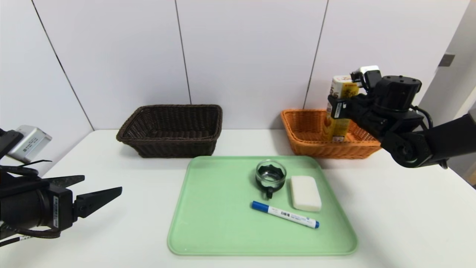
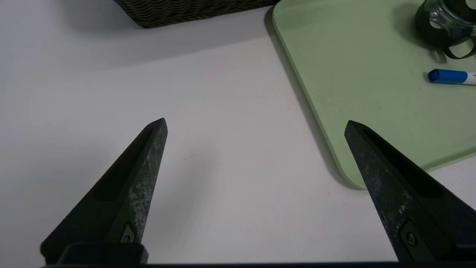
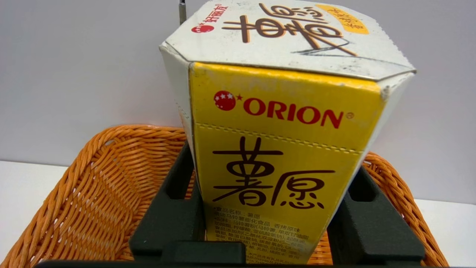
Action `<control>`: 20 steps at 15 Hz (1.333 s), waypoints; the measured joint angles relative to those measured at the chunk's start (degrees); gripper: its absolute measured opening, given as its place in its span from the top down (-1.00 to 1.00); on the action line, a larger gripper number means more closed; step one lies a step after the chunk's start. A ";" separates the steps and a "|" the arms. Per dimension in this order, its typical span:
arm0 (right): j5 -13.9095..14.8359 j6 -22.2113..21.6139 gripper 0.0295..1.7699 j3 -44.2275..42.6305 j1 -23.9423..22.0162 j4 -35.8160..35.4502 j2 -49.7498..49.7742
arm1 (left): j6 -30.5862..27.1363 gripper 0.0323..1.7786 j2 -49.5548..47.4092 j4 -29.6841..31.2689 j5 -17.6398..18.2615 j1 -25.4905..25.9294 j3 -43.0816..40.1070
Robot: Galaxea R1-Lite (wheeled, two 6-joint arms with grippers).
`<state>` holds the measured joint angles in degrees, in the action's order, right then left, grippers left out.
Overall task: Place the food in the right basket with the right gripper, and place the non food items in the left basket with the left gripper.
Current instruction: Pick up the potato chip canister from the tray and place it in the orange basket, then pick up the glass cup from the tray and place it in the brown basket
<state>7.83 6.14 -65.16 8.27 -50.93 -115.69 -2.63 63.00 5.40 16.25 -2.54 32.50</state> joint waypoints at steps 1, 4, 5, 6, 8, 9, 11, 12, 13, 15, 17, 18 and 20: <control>-0.04 0.07 -0.08 0.00 0.00 -0.05 -0.13 | 0.00 -0.90 -0.11 0.00 0.01 -0.02 0.00; -0.06 -0.11 -0.35 -0.05 0.05 -0.02 -0.22 | 0.00 -0.90 -0.33 0.00 0.00 -0.02 0.00; -0.09 -0.11 -0.43 -0.05 0.05 0.02 -0.16 | 0.00 -0.90 -0.40 0.00 0.01 -0.02 0.00; -0.11 -0.20 -0.49 -0.05 0.05 0.35 0.00 | 0.00 -0.90 -0.41 0.00 0.01 -0.02 0.00; -0.17 -0.37 -0.59 0.50 0.07 1.33 1.00 | 0.00 -0.90 -0.52 0.00 0.01 -0.02 0.13; -0.30 -0.52 -0.63 1.18 0.07 2.12 2.01 | 0.02 -0.90 -0.66 0.00 0.00 -0.02 0.16; -2.23 -1.41 -0.70 3.10 0.00 4.90 5.07 | 0.07 -0.90 -0.83 0.00 -0.02 -0.02 0.16; -3.39 -2.13 -0.72 4.02 -0.24 6.67 6.77 | 0.21 -0.90 -0.94 0.00 0.00 -0.02 0.13; -4.14 -2.67 -0.75 4.72 -0.72 8.33 8.39 | 0.46 -0.90 -1.05 -0.02 0.01 -0.02 0.10; -4.47 -2.79 -0.79 5.85 -2.04 10.08 11.47 | 0.79 -0.90 -1.37 0.00 -0.02 -0.02 0.05; -4.63 -2.76 -0.82 7.11 -3.12 13.56 14.95 | 0.90 -0.90 -1.51 0.05 -0.05 -0.02 0.05; -4.67 -2.77 -0.83 7.53 -3.58 15.76 16.87 | 0.90 -0.90 -1.56 0.07 0.00 -0.02 0.11; -4.67 -2.86 -0.86 8.58 -4.79 20.57 21.22 | 1.07 -0.90 -1.78 0.09 0.06 0.00 0.18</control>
<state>3.16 3.28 -56.58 3.47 -30.37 -94.46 -1.56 61.22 5.49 16.31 -2.54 32.68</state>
